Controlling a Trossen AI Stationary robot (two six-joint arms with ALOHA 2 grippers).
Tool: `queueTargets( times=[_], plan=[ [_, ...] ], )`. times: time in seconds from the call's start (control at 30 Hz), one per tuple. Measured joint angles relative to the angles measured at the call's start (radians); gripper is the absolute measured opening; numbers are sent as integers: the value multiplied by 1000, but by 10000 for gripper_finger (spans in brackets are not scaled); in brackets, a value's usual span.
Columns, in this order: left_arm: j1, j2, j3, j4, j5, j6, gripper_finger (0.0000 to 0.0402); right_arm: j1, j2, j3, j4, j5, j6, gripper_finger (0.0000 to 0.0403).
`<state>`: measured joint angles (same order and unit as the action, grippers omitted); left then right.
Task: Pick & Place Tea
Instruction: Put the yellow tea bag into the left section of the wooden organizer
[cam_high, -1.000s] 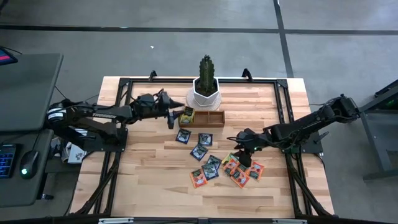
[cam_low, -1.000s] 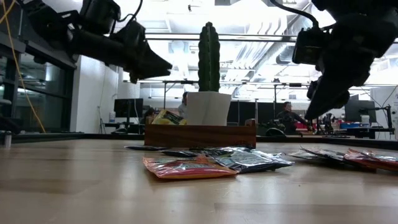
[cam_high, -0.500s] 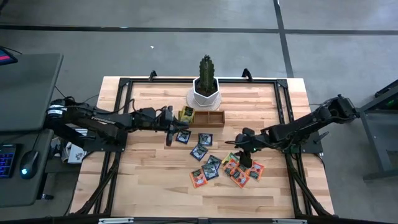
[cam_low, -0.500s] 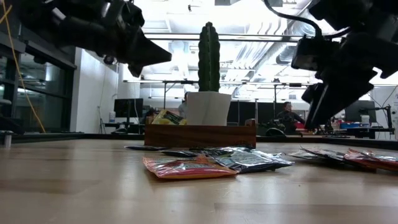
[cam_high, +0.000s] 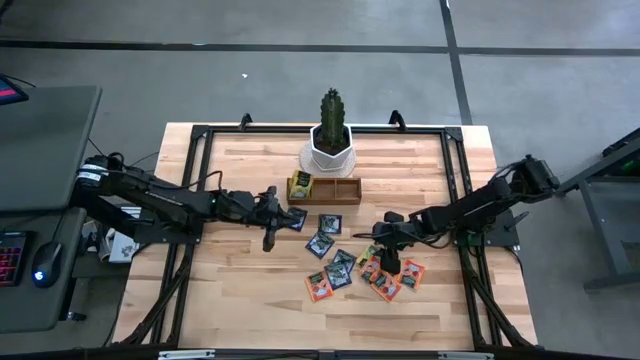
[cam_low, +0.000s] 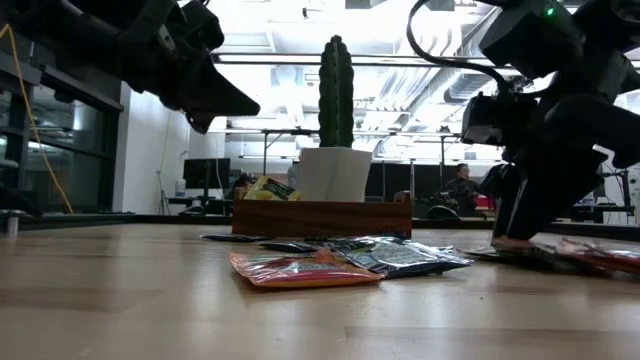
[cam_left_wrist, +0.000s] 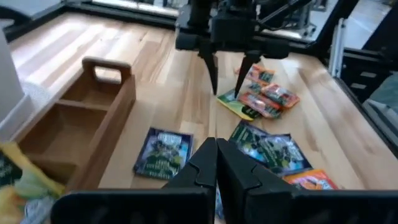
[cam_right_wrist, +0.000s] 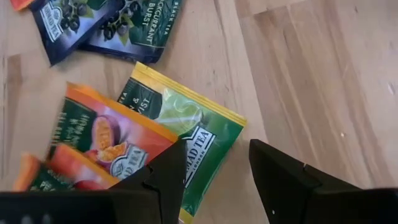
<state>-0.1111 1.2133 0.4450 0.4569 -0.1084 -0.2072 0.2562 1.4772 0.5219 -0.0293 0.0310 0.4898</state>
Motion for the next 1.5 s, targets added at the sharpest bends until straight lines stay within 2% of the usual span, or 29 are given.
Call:
queueTargets(
  times=[0.33,0.63,0.97,1.27,1.5],
  plan=[
    [-2,0,0,-19,-21,-11,1,0,81,6,30,12,7,171],
    [-2,0,0,-49,-15,-22,1,-15,89,7,-15,119,33,171],
    [-2,0,0,-49,-15,-34,1,-82,89,7,-52,244,60,172],
    [-2,0,0,-50,-15,-38,1,-126,89,6,-44,215,25,167],
    [-2,0,0,-72,-15,-60,1,-127,89,6,-34,191,32,116]
  ],
)
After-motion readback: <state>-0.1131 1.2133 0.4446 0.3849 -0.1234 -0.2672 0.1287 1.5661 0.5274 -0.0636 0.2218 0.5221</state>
